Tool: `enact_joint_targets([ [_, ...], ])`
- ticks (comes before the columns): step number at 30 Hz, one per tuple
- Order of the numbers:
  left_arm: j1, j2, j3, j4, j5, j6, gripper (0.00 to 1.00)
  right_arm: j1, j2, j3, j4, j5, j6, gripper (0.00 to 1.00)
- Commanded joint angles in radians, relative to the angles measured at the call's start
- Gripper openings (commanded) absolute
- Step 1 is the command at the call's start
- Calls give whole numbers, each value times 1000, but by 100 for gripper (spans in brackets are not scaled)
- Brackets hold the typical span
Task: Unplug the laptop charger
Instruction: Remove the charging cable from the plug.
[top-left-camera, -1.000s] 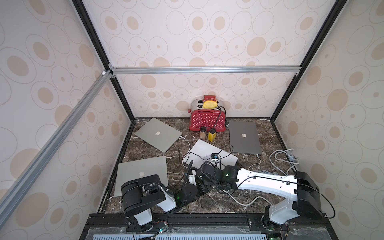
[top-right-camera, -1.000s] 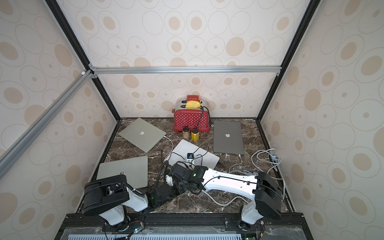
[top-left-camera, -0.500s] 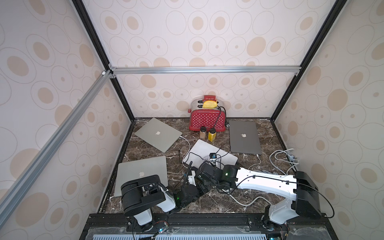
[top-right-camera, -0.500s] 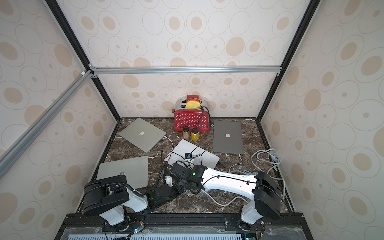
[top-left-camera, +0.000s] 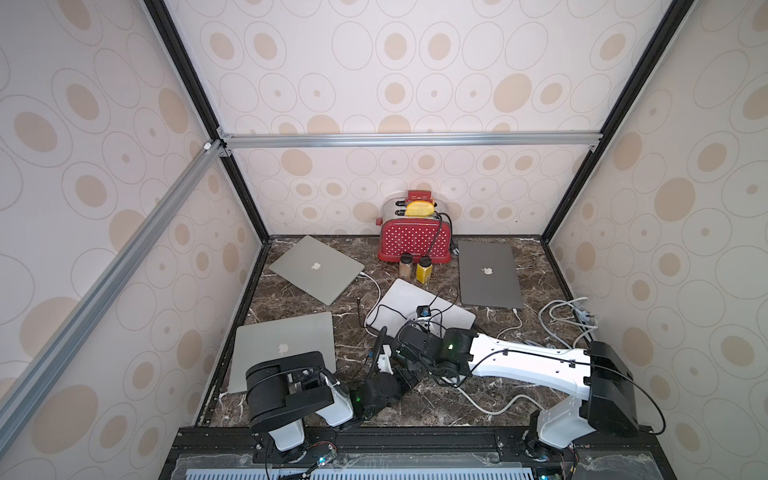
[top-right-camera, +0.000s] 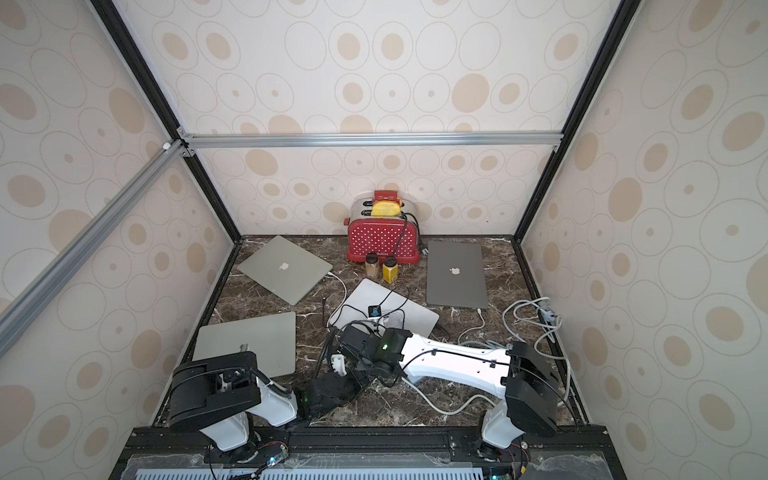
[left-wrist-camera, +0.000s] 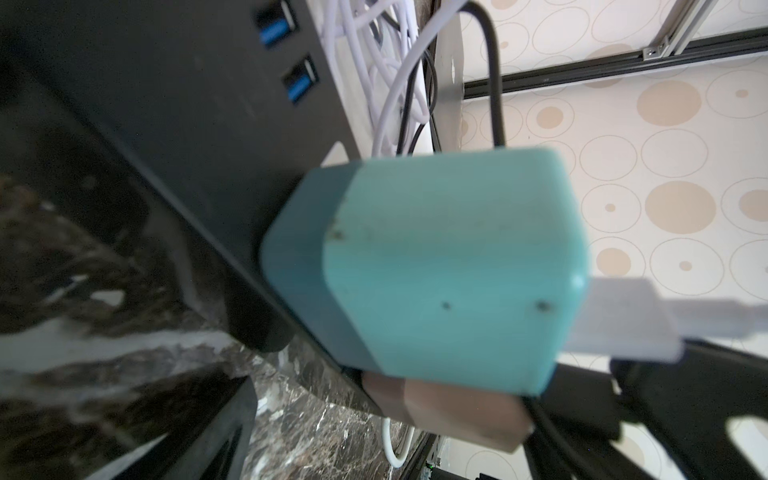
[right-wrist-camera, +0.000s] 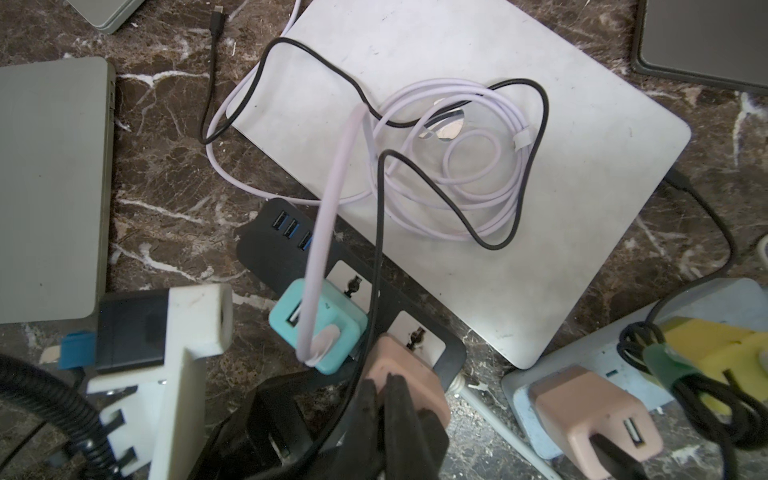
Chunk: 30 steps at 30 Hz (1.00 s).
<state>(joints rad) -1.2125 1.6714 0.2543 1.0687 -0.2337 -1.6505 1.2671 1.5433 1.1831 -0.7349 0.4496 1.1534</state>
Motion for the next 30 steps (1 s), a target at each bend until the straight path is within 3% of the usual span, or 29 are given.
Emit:
enact_joint_targets([
  [1,-25,42,-37,-497,-20,-72,99,12,-43,28,-25,27,24,0],
  [9,-103,38,-26,-570,-64,-189,99,0,-42,3,-1,-4,31,0],
  [17,-192,118,-3,-574,-79,-314,99,0,-55,4,-19,-1,46,0],
  [30,-269,264,-57,-315,-215,-423,95,1,-97,-22,-33,-4,36,0],
])
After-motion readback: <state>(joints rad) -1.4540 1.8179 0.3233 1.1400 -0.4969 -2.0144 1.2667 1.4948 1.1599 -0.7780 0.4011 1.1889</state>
